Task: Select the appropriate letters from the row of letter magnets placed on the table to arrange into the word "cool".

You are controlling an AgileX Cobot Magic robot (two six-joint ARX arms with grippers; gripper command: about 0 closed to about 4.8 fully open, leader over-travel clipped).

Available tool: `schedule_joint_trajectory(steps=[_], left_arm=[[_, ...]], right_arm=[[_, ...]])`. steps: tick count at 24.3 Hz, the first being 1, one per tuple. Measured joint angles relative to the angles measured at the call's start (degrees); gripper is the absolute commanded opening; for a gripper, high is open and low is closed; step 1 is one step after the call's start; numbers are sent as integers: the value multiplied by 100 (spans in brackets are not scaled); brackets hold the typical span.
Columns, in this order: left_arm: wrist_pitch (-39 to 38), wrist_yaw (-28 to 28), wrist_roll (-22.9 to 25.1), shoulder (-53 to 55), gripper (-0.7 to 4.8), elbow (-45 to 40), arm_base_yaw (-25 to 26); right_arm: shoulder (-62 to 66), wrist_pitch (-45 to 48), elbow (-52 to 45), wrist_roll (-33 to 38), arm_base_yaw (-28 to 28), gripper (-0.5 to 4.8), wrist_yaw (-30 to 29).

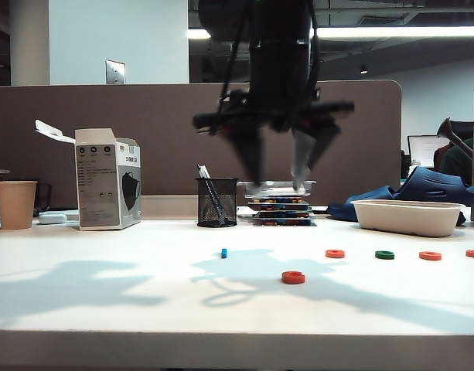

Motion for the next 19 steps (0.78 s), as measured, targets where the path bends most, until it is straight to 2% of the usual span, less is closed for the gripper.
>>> schedule_joint_trajectory(steps=[2,5,8,13,16,19], left_arm=[[0,0,0,0,-4,0,0],[0,0,0,0,-4,0,0],[0,0,0,0,-4,0,0],[0,0,0,0,-4,0,0],[0,0,0,0,-4,0,0],[0,0,0,0,-4,0,0]], right_arm=[[-4,-15,122,-461,-168,-6,385],[7,114,111,-828,-527,-6,240],[50,374,103,-929,-1246,-6,-813],[85,411,101,-929,-1873,-6,-1700],[160,356,103,-911,-2308,-6,-2581],[313,142,90,-914,-2459,-6,-2951]])
